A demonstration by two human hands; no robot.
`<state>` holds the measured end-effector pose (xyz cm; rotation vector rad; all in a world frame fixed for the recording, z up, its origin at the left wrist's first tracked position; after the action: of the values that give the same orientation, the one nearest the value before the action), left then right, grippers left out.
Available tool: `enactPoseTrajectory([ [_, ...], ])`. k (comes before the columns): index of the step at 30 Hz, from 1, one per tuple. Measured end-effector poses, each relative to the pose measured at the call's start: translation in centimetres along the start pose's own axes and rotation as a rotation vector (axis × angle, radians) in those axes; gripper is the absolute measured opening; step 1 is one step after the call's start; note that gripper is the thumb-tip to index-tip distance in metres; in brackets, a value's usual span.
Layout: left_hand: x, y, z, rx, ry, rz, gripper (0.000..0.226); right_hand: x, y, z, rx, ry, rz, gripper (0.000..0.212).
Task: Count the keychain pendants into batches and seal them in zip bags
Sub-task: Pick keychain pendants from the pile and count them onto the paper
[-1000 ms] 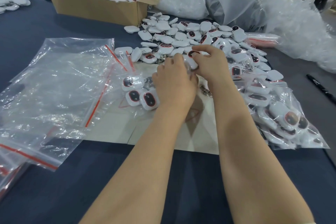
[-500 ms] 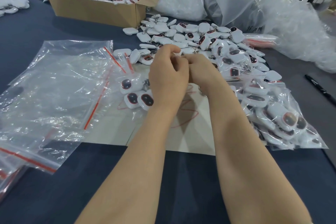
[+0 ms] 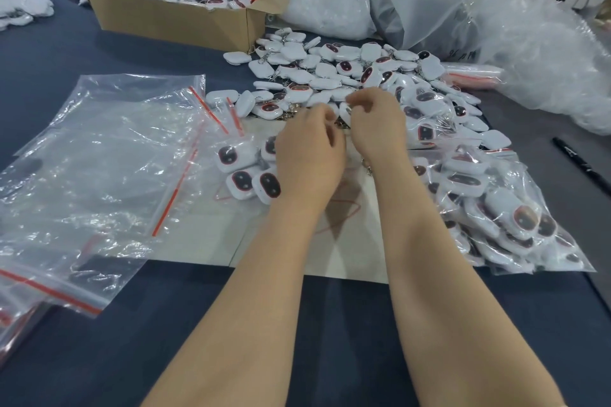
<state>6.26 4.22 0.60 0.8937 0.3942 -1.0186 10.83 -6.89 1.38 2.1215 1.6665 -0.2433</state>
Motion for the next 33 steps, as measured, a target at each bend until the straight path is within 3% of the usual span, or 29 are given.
enactPoseTrajectory([
  [2, 1.3, -0.3, 0.0, 0.071, 0.201, -0.11, 0.022, 0.3, 0.1, 1.1, -0.026, -0.331, -0.023, 0.037],
  [5, 1.8, -0.4, -0.1, 0.094, 0.299, -0.136, 0.025, 1.1, 0.1, 2.6, 0.015, -0.53, -0.112, 0.047],
  [21, 2.0, -0.4, -0.2, 0.086, 0.356, -0.147, 0.028, 1.1, 0.2, 3.0, 0.055, -0.597, -0.078, 0.057],
  [29, 1.9, -0.4, -0.1, 0.072, 0.338, -0.163, 0.029, 1.9, 1.3, 3.1, 0.141, -0.64, -0.215, 0.06],
  [33, 1.8, -0.4, -0.1, 0.072, 0.33, -0.16, 0.029, 1.7, 1.0, 2.7, 0.093, -0.561, -0.11, 0.056],
])
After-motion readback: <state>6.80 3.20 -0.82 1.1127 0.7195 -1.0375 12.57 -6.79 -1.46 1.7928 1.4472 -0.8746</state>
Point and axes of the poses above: each hand's wrist, its own y-axis towards the middle knuckle, its own x-axis out of the palm, z = x × y, the point moved 6 cm from there along y, towards the middle knuckle, and after that the axes turned 12 degrees about y, right-handed, at the moved point
